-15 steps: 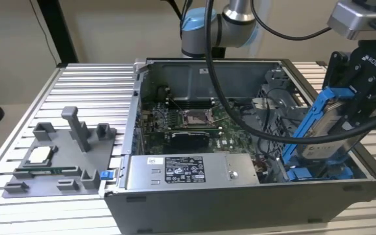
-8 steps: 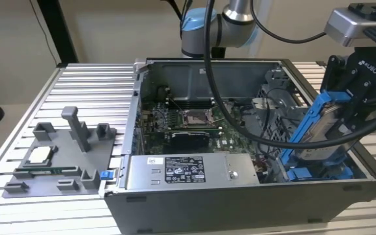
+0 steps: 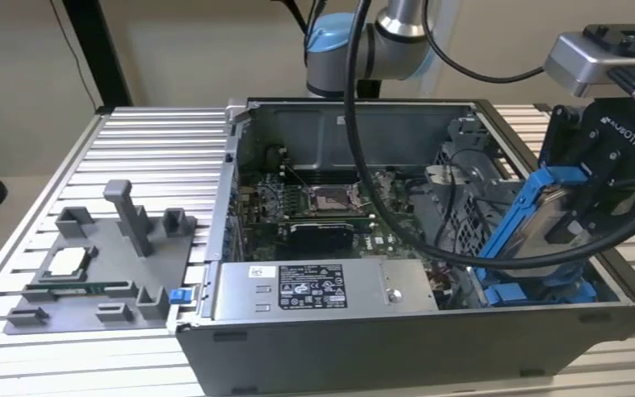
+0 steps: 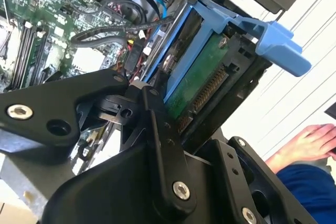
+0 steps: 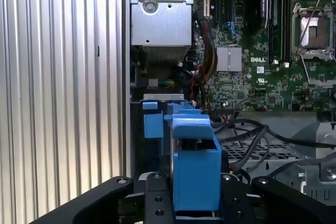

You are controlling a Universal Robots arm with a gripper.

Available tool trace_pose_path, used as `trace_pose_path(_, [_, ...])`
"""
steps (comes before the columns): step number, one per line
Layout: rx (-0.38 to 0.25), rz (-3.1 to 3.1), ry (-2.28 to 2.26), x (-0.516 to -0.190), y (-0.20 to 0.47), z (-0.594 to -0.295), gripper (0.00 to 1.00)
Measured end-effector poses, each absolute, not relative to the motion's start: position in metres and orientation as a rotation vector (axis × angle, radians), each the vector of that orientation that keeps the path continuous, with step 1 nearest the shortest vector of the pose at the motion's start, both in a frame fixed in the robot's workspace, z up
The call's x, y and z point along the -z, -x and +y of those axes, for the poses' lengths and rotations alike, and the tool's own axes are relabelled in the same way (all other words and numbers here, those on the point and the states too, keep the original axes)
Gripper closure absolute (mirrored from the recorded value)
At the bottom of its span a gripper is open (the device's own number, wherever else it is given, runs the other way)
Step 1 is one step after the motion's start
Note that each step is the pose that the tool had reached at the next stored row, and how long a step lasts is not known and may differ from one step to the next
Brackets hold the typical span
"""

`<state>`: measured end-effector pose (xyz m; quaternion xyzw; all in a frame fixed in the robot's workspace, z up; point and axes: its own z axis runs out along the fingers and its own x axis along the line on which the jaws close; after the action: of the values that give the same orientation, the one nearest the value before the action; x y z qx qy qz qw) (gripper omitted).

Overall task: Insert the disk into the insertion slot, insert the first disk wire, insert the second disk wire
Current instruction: 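Insert the disk into the insertion slot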

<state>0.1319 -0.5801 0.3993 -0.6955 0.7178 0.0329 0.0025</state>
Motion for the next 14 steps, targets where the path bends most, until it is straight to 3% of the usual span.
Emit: trace_pose_path(14, [-0.105, 2.266, 2.166, -0.375, -0.132, -0.58, 1.0])
